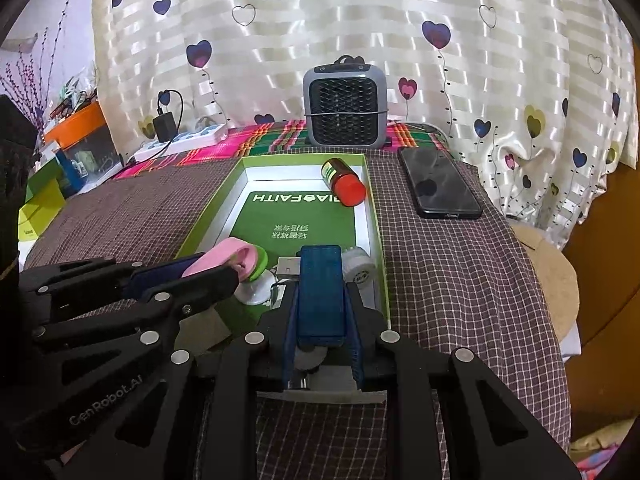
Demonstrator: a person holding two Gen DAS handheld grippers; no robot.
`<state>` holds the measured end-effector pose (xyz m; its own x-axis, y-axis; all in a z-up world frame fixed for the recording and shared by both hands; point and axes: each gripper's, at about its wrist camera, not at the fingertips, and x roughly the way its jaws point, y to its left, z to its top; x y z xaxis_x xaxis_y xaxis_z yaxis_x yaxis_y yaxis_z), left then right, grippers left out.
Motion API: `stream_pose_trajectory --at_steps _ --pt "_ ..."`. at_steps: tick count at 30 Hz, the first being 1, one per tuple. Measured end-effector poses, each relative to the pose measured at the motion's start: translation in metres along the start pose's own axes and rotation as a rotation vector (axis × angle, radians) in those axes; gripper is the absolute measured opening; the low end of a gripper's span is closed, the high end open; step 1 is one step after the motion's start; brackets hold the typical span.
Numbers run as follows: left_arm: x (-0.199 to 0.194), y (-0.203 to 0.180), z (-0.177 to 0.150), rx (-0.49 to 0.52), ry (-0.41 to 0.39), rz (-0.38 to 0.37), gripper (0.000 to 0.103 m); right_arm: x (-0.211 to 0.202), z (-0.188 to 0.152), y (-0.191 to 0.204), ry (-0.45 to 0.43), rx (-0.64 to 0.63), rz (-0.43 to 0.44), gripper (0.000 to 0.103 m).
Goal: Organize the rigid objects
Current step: 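Lower the pink stick and blue USB drive into the box and open both grippers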
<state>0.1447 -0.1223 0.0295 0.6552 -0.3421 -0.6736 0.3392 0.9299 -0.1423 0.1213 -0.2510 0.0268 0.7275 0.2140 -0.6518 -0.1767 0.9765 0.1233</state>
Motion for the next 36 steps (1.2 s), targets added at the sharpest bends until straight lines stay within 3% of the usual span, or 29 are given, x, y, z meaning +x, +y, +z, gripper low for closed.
stream_pose_trajectory --at_steps 9,22,36 --pt "-0.006 0.012 0.003 -0.05 -0.019 0.002 0.026 0.001 0.004 0.008 -0.014 -0.032 0.002 0.023" --pt "-0.022 0.006 -0.002 -0.041 -0.035 0.01 0.026 -0.012 0.004 0.014 -0.049 -0.057 0.009 0.024" --pt "-0.056 -0.003 -0.019 -0.013 -0.046 0.07 0.026 -0.038 -0.007 0.028 -0.059 -0.082 0.002 0.024"
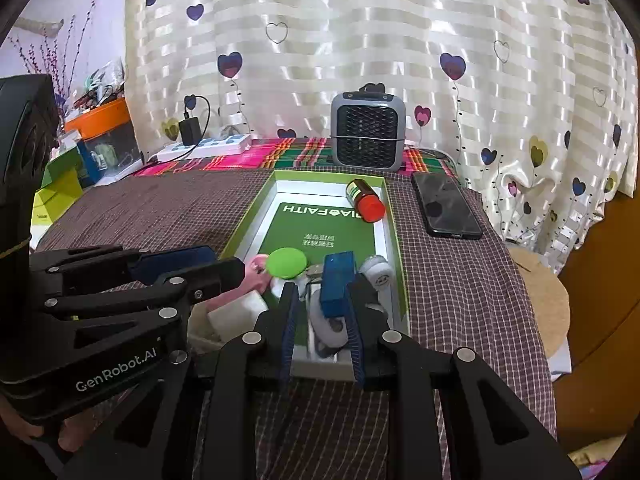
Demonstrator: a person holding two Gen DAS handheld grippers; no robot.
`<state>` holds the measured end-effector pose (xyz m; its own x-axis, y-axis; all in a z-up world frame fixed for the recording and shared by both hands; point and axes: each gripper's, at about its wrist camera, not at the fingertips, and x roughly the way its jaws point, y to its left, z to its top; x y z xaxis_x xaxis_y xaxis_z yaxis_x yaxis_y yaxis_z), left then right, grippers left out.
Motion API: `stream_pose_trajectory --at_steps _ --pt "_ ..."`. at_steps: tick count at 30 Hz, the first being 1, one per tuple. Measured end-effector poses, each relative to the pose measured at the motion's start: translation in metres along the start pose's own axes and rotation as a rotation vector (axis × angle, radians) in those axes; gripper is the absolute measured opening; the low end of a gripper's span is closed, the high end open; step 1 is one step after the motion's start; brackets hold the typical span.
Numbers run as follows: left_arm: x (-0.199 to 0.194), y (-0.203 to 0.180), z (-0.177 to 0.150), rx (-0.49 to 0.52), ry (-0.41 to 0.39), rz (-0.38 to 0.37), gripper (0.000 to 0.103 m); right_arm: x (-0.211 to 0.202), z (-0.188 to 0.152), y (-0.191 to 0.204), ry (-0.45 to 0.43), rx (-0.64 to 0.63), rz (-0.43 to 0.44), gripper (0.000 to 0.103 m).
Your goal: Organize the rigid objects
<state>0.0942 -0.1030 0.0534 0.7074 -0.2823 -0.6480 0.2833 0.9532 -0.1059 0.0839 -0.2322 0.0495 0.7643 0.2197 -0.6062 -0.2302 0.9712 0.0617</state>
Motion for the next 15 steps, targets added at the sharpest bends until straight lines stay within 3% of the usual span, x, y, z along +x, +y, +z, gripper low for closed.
stream_pose_trajectory --at_steps 15 --pt "-0.019 -0.002 -0.028 -0.006 0.021 0.038 0.026 -0.023 -0.018 0.019 0.011 -0.028 -0.005 0.024"
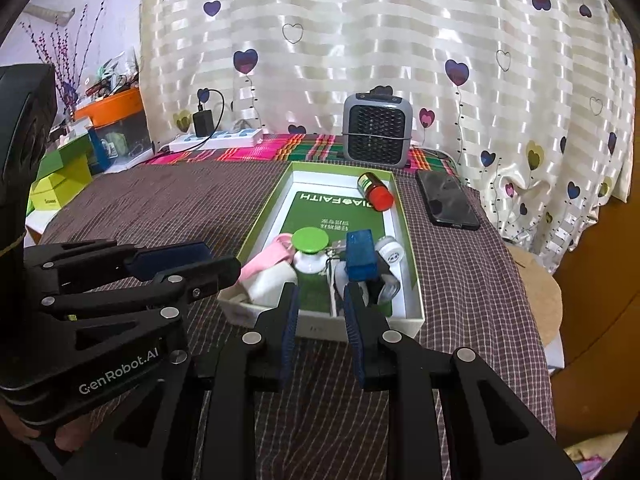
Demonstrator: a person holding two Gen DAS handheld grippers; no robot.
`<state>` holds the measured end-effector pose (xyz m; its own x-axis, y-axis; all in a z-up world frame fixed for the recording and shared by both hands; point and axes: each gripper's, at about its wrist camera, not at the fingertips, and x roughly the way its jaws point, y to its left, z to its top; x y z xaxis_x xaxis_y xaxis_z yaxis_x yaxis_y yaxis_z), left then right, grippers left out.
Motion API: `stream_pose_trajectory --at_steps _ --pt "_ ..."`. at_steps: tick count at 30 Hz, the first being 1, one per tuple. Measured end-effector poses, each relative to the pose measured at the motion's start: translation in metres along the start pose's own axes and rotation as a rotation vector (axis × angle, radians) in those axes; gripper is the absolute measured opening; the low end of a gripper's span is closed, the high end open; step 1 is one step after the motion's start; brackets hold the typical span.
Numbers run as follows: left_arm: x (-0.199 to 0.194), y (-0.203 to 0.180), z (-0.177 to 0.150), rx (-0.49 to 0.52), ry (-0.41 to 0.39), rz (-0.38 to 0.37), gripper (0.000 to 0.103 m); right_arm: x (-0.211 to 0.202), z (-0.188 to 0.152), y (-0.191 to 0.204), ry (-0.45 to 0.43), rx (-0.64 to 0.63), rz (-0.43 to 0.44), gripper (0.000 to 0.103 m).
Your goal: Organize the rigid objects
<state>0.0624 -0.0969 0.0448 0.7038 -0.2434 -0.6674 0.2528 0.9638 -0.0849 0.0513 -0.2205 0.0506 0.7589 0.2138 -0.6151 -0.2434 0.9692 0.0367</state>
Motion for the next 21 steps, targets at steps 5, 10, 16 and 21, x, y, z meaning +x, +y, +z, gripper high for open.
stream_pose_trajectory --at_steps 5,10,16,21 --pt "0.005 0.001 -0.014 -0.001 0.038 0.01 0.026 0.003 -0.01 0.005 0.035 -0.011 0.007 0.024" --pt "0.013 0.004 -0.023 0.001 0.079 0.028 0.026 0.008 -0.022 0.008 0.073 -0.017 0.004 0.028" --pt "0.024 0.006 -0.026 -0.001 0.117 0.043 0.026 0.016 -0.029 0.002 0.103 0.006 -0.004 0.042" --pt "0.033 0.006 -0.025 0.001 0.144 0.06 0.026 0.024 -0.029 0.0 0.142 0.021 0.011 0.042"
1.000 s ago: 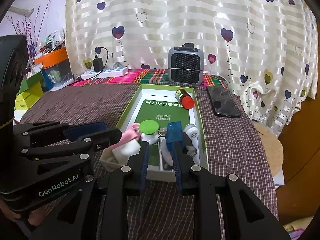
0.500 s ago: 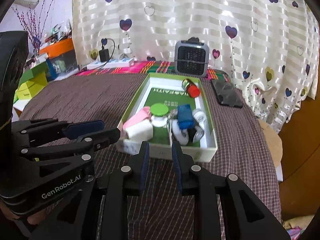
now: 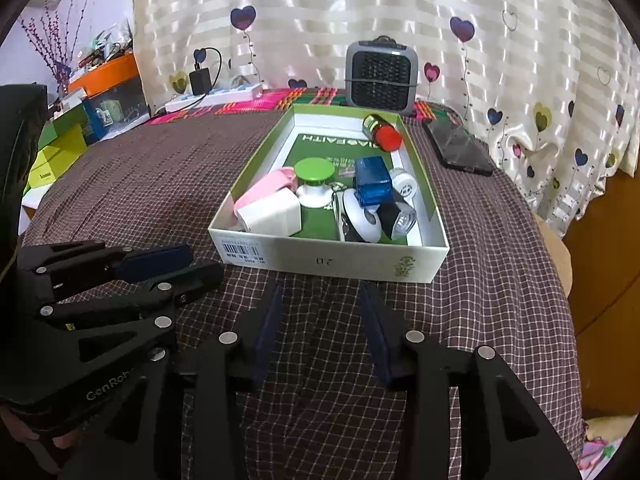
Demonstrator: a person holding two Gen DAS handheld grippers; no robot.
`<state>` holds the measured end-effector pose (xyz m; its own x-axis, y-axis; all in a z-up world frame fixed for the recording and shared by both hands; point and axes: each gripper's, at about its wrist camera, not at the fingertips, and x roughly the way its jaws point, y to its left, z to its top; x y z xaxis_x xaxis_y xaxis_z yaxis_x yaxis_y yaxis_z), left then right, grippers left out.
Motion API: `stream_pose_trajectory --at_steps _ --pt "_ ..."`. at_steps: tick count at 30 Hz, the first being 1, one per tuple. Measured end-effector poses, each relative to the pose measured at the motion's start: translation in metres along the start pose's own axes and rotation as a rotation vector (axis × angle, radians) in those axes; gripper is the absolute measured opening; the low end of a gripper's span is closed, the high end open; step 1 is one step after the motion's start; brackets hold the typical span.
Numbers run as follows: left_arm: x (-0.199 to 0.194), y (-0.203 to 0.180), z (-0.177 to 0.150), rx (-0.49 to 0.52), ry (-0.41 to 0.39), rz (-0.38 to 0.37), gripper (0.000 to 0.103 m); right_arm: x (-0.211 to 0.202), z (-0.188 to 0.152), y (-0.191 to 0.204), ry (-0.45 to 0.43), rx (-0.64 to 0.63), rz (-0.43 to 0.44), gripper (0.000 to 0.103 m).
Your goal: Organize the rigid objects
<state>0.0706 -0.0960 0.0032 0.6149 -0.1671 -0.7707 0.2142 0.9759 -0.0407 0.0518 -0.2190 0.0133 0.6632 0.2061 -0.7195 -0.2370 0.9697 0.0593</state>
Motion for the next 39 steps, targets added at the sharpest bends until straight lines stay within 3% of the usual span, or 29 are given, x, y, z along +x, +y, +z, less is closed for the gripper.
stream_pose_trajectory --at_steps 14,39 --pt "0.005 -0.006 -0.001 0.042 -0.008 0.044 0.029 0.011 0.002 -0.004 0.046 0.014 -0.031 0.042" --pt "0.005 -0.002 -0.001 0.022 -0.007 0.023 0.029 0.019 0.001 -0.002 0.088 0.007 -0.034 0.042"
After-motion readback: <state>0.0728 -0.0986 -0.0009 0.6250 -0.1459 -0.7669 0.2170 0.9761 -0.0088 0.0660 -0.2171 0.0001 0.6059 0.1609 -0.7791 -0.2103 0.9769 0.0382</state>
